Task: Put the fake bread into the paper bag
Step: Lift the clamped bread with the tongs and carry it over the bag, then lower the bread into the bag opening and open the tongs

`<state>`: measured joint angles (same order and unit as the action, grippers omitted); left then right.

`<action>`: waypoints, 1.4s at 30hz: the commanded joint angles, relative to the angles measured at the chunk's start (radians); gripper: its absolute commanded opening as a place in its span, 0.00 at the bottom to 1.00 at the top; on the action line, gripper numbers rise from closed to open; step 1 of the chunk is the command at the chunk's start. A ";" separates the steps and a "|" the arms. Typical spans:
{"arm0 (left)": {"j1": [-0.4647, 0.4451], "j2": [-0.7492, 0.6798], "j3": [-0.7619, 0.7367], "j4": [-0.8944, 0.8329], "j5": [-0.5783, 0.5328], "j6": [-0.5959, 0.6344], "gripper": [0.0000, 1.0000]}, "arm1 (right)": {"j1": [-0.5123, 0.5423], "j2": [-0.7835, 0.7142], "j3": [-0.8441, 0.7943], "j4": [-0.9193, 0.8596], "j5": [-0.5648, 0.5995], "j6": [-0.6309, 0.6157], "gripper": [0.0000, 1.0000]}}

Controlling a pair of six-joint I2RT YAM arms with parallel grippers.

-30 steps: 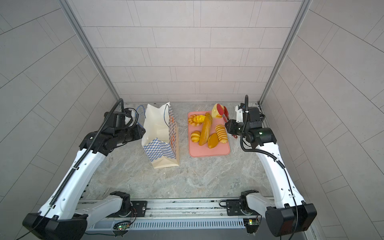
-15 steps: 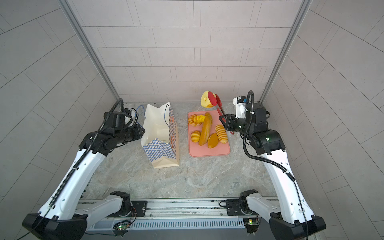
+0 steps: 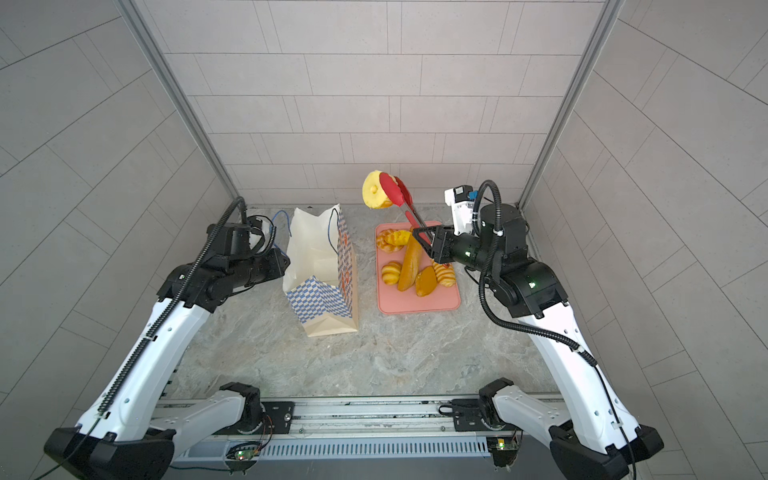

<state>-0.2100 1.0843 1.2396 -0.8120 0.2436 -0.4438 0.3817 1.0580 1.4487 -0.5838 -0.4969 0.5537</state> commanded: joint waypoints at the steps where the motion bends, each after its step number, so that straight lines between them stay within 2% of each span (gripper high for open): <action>1: -0.003 -0.020 -0.006 0.015 0.003 -0.007 0.14 | 0.053 -0.019 0.057 0.113 -0.013 0.020 0.35; 9: -0.003 -0.023 -0.021 0.027 0.005 -0.019 0.14 | 0.196 0.040 0.106 0.110 0.069 -0.008 0.35; 20: -0.003 -0.026 -0.030 0.038 0.006 -0.026 0.14 | 0.414 0.158 0.225 0.015 0.283 -0.125 0.34; 31: -0.003 -0.033 -0.037 0.046 0.003 -0.031 0.13 | 0.485 0.219 0.243 -0.033 0.392 -0.159 0.32; 42: -0.003 -0.038 -0.043 0.054 0.005 -0.041 0.13 | 0.519 0.268 0.243 -0.054 0.421 -0.182 0.31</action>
<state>-0.2100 1.0691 1.2091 -0.7712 0.2455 -0.4805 0.8936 1.3277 1.6642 -0.6582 -0.1059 0.3908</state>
